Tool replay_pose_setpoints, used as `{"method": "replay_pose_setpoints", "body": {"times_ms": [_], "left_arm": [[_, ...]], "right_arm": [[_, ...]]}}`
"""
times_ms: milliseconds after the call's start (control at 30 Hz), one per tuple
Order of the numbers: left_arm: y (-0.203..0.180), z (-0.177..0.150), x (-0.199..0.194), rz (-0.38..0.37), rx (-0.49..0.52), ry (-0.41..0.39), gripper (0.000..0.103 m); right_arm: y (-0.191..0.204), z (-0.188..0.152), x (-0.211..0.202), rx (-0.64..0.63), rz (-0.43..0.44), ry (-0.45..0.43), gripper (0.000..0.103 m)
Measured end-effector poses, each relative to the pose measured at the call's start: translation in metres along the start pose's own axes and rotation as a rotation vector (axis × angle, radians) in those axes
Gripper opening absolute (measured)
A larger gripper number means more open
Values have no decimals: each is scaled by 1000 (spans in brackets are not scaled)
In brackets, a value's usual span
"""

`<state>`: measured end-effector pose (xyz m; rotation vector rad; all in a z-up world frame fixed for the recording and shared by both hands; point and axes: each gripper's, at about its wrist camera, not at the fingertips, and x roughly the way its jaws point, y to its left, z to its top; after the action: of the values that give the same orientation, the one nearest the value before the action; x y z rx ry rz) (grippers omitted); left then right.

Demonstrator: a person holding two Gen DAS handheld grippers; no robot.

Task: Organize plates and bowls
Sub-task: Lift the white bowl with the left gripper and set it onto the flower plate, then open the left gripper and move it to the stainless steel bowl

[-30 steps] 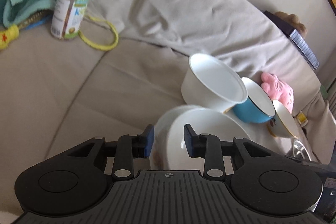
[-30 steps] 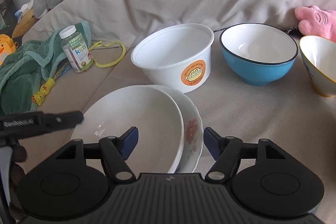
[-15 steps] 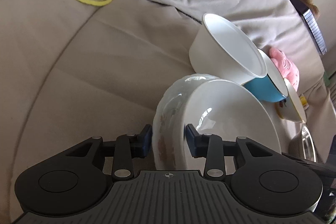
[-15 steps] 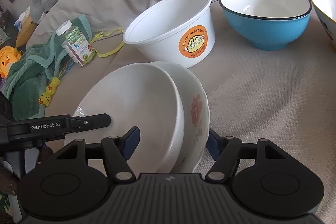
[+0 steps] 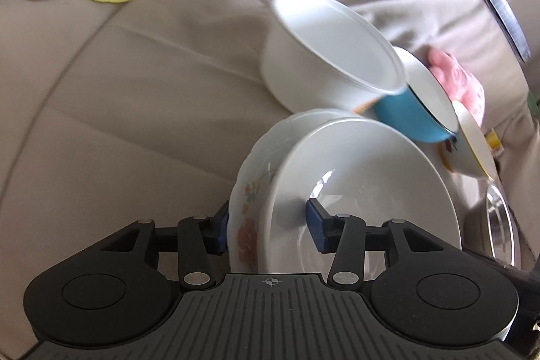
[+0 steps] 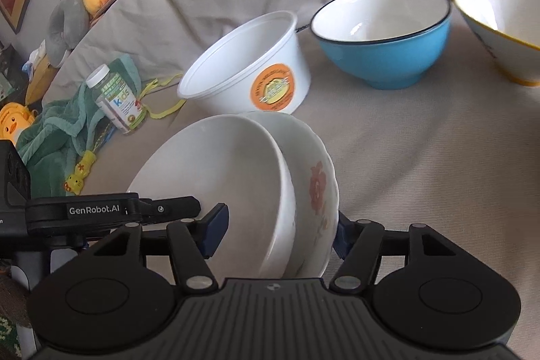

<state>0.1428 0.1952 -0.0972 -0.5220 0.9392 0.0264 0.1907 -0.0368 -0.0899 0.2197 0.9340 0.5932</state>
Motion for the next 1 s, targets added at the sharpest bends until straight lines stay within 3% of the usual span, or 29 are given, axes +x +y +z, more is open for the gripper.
{"method": "replay_pose_setpoints", "body": {"times_ms": [167, 300, 533, 733, 1000], "left_arm": [[-38, -3, 18, -22, 69, 22, 48], [-57, -5, 20, 31, 106, -7, 43], [-76, -10, -10, 112, 144, -149, 42], [-114, -19, -36, 111, 194, -216, 42], [-201, -41, -21, 38, 339, -160, 42]], "right_arm": [[-38, 7, -24, 66, -40, -57, 63], [-59, 6, -26, 107, -39, -37, 63], [-55, 2, -53, 42, -61, -125, 70], [-66, -7, -85, 42, -111, -160, 71], [-90, -11, -151, -1, -154, -234, 71]]}}
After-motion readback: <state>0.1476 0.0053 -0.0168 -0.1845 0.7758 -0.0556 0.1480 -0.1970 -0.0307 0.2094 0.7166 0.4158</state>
